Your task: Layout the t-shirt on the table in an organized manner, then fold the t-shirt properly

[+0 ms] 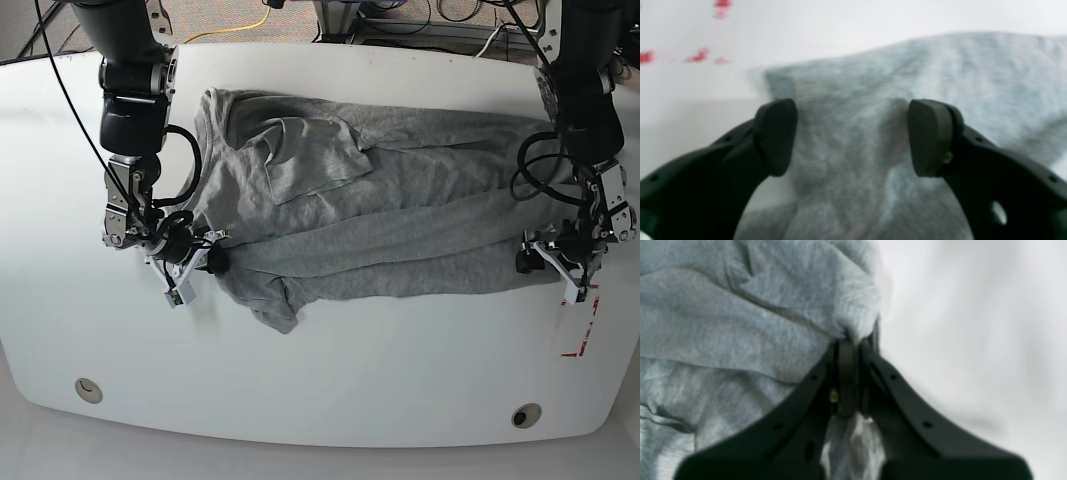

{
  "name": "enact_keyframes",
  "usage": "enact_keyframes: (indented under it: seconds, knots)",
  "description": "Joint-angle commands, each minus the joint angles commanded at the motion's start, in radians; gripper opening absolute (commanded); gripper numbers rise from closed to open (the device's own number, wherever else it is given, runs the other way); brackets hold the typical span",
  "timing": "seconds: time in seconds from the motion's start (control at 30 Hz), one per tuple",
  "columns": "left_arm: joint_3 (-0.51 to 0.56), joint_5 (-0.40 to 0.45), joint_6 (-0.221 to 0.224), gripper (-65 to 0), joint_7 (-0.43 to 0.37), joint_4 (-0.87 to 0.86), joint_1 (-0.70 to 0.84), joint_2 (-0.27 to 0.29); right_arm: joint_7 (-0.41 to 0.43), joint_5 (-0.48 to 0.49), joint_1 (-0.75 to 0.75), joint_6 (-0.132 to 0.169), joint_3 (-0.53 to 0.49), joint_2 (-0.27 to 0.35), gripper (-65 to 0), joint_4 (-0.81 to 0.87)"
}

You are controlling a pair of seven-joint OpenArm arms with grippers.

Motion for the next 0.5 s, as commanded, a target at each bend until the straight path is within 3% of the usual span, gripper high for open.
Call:
enact_keyframes:
  seconds: [0.5]
  knots:
    - [-0.002, 0.002, 0.006, -16.8, -0.003, 0.068, 0.029, -0.048, 0.000, 0.000, 0.000, 0.000, 0.000, 0.000, -64.8, 0.000]
